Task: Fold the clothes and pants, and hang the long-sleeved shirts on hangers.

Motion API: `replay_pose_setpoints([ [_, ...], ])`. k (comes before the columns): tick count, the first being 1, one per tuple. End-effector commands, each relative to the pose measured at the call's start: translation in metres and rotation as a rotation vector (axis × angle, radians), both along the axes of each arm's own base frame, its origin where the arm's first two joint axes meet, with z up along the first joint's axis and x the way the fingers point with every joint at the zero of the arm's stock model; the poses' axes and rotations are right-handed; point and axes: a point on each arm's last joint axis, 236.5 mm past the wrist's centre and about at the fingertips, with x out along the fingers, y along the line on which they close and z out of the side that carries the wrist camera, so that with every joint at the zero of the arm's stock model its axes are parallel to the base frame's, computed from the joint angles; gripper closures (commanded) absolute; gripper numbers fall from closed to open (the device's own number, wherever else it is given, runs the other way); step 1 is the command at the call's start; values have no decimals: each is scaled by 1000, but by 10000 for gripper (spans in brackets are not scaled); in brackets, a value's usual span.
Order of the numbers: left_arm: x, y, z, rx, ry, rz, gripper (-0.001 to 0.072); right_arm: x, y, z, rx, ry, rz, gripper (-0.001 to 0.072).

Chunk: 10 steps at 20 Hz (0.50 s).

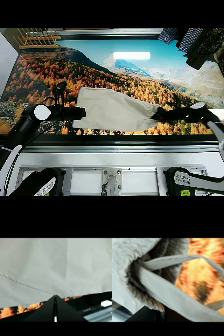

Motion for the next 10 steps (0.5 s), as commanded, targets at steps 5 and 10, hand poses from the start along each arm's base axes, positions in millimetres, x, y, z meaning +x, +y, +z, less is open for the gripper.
replay_pose_setpoints([
  [5,6,-101,-41,-42,105,-165,705,-23,-74,113,-347,110,78,691],
  [10,25,-223,-71,-97,124,-307,705,-17,-31,157,-359,84,152,691],
])
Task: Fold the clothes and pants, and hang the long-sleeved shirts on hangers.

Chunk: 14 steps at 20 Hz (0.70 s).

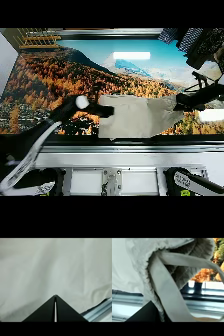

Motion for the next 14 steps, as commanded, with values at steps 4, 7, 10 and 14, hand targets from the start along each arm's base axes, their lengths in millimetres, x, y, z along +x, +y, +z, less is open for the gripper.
replay_pose_setpoints([
  [4,-3,-141,-36,-112,43,-146,705,-4,53,36,-35,-11,124,691],
  [7,-17,-167,-53,-101,80,-220,705,-7,69,37,-35,-15,173,691],
  [10,-23,-181,-62,-96,108,-270,705,-8,77,39,-34,-24,198,691],
  [14,-21,-188,-63,-100,111,-286,705,-8,85,39,-34,-31,221,691],
])
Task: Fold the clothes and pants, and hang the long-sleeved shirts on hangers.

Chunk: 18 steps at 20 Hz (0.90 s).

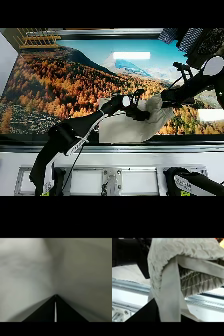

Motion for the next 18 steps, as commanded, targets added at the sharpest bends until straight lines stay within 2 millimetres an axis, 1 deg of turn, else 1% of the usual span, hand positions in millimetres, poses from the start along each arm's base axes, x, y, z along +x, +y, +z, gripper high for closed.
replay_pose_setpoints([
  [1,-3,-7,-3,-1,12,-23,704,1,9,1,3,-13,21,692],
  [2,-1,-4,-2,1,16,-21,705,2,10,2,3,-21,22,691],
  [4,8,4,7,-2,15,-13,704,3,11,2,3,-25,22,691],
  [6,27,17,26,-16,-9,16,705,3,11,2,3,-25,24,692],
  [7,40,27,37,-16,-33,32,705,3,11,2,3,-26,25,691],
  [11,81,78,73,29,-115,80,705,3,11,2,3,-26,25,691],
  [14,109,122,91,85,-176,117,704,4,12,2,3,-32,33,691],
  [16,129,150,106,104,-218,160,705,5,19,2,8,-48,55,691],
  [18,148,177,126,91,-242,222,704,7,35,3,14,-78,96,692],
])
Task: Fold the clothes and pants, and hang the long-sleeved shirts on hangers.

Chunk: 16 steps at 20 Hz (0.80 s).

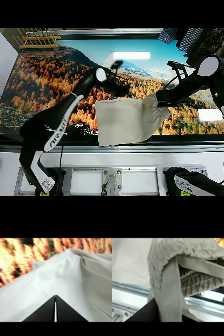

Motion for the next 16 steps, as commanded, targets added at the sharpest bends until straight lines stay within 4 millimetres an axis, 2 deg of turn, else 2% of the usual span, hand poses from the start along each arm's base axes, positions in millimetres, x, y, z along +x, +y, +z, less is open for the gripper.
replay_pose_setpoints([
  [1,32,54,30,15,-57,89,705,5,26,2,14,-56,62,691],
  [4,49,97,52,10,-75,162,704,4,71,-1,33,-105,164,691],
  [6,55,123,65,11,-83,199,704,-2,119,-8,83,-122,251,690],
  [9,67,161,85,4,-113,271,704,-24,215,-27,218,-158,445,687],
  [11,74,188,101,-3,-140,324,704,-51,284,-44,316,-199,601,663],
  [12,75,200,109,-5,-153,346,704,-67,316,-55,356,-223,673,439],
  [13,76,214,117,-5,-161,368,704,-83,341,-66,384,-244,733,100],
  [14,74,226,123,-2,-163,385,704,-98,359,-75,396,-278,809,2],
  [16,68,247,134,6,-165,408,705,-105,370,-77,403,-303,829,2],
])
